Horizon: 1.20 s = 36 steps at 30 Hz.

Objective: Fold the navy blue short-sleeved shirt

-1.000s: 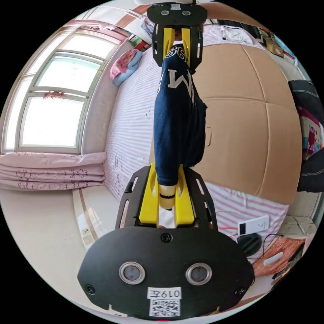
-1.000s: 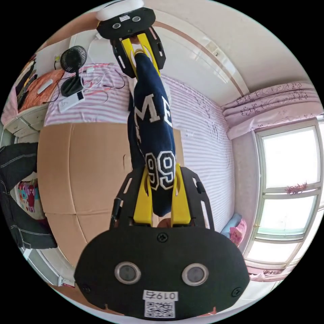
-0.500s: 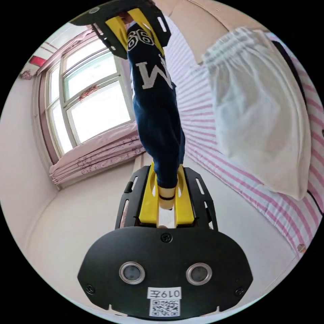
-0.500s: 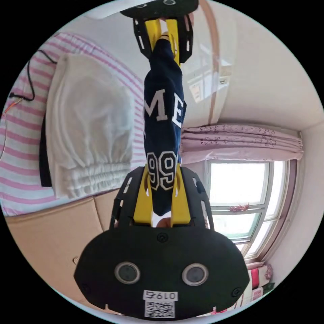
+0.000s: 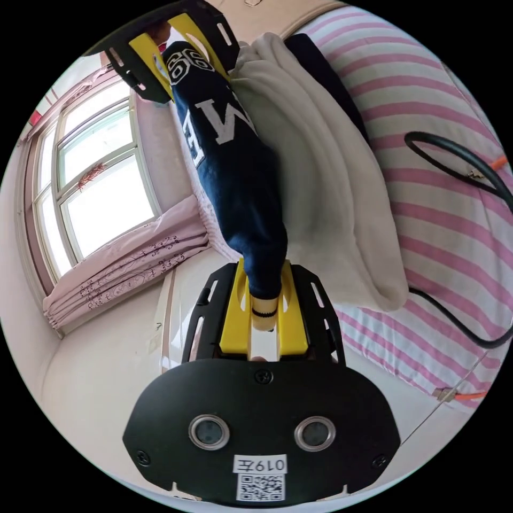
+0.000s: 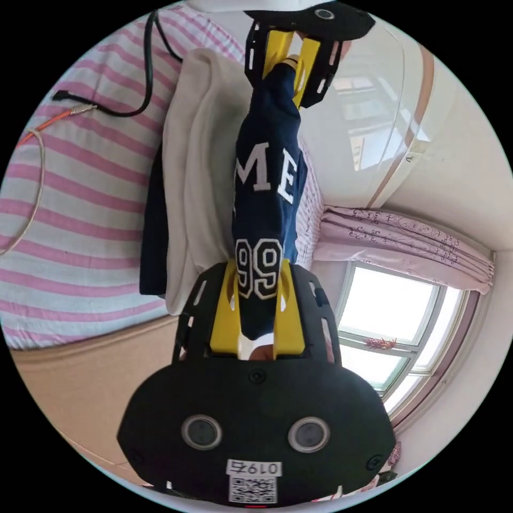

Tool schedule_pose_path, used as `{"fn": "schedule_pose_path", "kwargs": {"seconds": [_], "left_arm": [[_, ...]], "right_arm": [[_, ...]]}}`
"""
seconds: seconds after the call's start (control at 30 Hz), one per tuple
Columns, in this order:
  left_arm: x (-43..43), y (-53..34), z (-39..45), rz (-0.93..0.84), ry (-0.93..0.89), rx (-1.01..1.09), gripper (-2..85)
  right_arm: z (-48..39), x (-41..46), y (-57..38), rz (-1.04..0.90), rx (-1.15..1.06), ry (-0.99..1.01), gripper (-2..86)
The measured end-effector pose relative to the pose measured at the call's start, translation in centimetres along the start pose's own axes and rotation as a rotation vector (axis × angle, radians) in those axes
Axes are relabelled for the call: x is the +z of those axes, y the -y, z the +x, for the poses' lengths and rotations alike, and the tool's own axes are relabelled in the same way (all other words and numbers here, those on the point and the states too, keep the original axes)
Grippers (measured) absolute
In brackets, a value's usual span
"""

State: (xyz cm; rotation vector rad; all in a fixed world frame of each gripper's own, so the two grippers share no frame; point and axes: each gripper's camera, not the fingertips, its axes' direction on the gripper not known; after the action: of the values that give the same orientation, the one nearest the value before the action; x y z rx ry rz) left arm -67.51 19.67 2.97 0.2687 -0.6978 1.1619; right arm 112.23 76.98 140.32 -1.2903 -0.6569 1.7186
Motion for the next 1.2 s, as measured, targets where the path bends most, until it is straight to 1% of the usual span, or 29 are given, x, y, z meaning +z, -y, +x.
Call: {"fn": "schedule_pose_path", "kwargs": {"seconds": [0.07,0.13,0.23,0.3,0.33,0.4,0.43,0.47,0.5,0.53,0.57,0.6,0.63,0.73,0.77,0.8,0.83,0.87,0.9,0.93,0.97,1.0,1.03,1.07,1.1,1.13,1.17,1.2], "left_arm": [[-0.1,0.8,1.1,-0.037,-0.005,0.036,7.8],[0.1,1.1,1.8,-0.079,-0.011,0.048,7.6],[-0.1,0.0,1.6,-0.099,-0.054,0.032,6.7],[-0.2,-1.5,1.8,-0.136,-0.111,0.061,4.7],[-0.3,-1.9,1.8,-0.145,-0.126,0.065,4.2],[-0.9,-3.9,1.6,-0.177,-0.169,0.057,2.5],[-1.1,-4.4,1.5,-0.189,-0.172,0.046,2.2],[-1.4,-5.3,0.5,-0.213,-0.184,-0.018,1.8],[-1.9,-6.0,-1.1,-0.232,-0.210,-0.112,1.5],[-2.3,-6.3,-2.0,-0.237,-0.218,-0.164,1.4],[-3.4,-6.4,-4.1,-0.234,-0.222,-0.269,1.2],[-4.9,-6.2,-6.2,-0.207,-0.246,-0.369,1.0],[-5.9,-5.8,-7.3,-0.185,-0.266,-0.415,1.0],[-12.0,-2.4,-11.8,-0.065,-0.273,-0.635,0.9],[-14.8,-0.4,-13.4,-0.005,-0.340,-0.749,0.9],[-17.5,1.6,-14.5,0.076,-0.470,-0.894,0.9],[-18.8,2.6,-14.8,0.120,-0.543,-0.966,0.9],[-21.4,5.2,-14.6,0.225,-0.688,-1.077,0.9],[-24.2,8.6,-13.6,0.311,-0.794,-1.148,0.9],[-25.6,10.4,-13.0,0.335,-0.828,-1.179,0.9],[-28.4,14.2,-11.3,0.358,-0.877,-1.225,0.9],[-31.0,18.2,-9.5,0.367,-0.940,-1.254,0.9],[-32.2,20.2,-8.6,0.373,-0.977,-1.267,0.9],[-34.7,24.0,-6.7,0.393,-1.048,-1.282,0.9],[-37.0,27.7,-5.0,0.415,-1.102,-1.277,0.9],[-38.0,29.5,-4.2,0.424,-1.121,-1.265,0.9],[-40.0,33.1,-2.7,0.437,-1.164,-1.234,0.9],[-41.6,36.6,-1.6,0.460,-1.204,-1.196,0.9]], "right_arm": [[-1.9,-0.3,-0.6,-0.001,-0.027,-0.069,10.1],[-2.3,-1.0,-1.3,0.000,-0.041,-0.069,10.5],[-1.4,-2.7,-3.2,0.015,-0.010,0.037,11.5],[-0.9,-3.9,-4.6,0.024,0.004,0.113,13.0],[-0.8,-5.1,-5.7,0.046,-0.016,0.211,13.4],[-0.1,-6.7,-7.7,0.056,0.045,0.295,13.5],[0.8,-7.8,-9.6,0.070,0.110,0.363,13.3],[2.1,-8.8,-11.9,0.081,0.209,0.455,12.8],[2.7,-9.3,-13.2,0.077,0.265,0.498,12.4],[3.4,-10.0,-16.0,0.053,0.361,0.566,11.5],[3.7,-10.9,-19.1,0.034,0.448,0.610,10.6],[3.7,-11.4,-20.7,0.028,0.485,0.627,10.1],[3.3,-12.4,-24.0,0.010,0.549,0.652,8.3],[1.8,-15.2,-32.7,-0.030,0.707,0.713,4.3],[1.0,-16.3,-36.4,-0.040,0.774,0.745,2.2],[0.6,-16.9,-38.3,-0.041,0.810,0.762,1.7],[-0.4,-17.9,-42.4,-0.036,0.884,0.796,0.5],[-1.5,-18.7,-46.5,-0.036,0.957,0.821,0.1],[-2.2,-19.1,-48.6,-0.037,0.986,0.831,-0.2],[-3.8,-19.7,-52.7,-0.041,1.026,0.844,-0.4],[-5.5,-20.2,-56.9,-0.065,1.053,0.836,-0.6],[-6.3,-20.5,-58.9,-0.079,1.060,0.827,-0.7],[-8.0,-21.2,-63.2,-0.101,1.062,0.806,-0.8],[-9.5,-22.0,-67.7,-0.115,1.068,0.778,-0.9],[-10.2,-22.4,-70.1,-0.120,1.070,0.764,-0.9],[-11.8,-23.2,-74.7,-0.137,1.074,0.742,-0.9],[-13.5,-23.8,-79.2,-0.157,1.080,0.723,-0.9],[-14.4,-24.1,-81.4,-0.167,1.083,0.711,-0.9]]}}
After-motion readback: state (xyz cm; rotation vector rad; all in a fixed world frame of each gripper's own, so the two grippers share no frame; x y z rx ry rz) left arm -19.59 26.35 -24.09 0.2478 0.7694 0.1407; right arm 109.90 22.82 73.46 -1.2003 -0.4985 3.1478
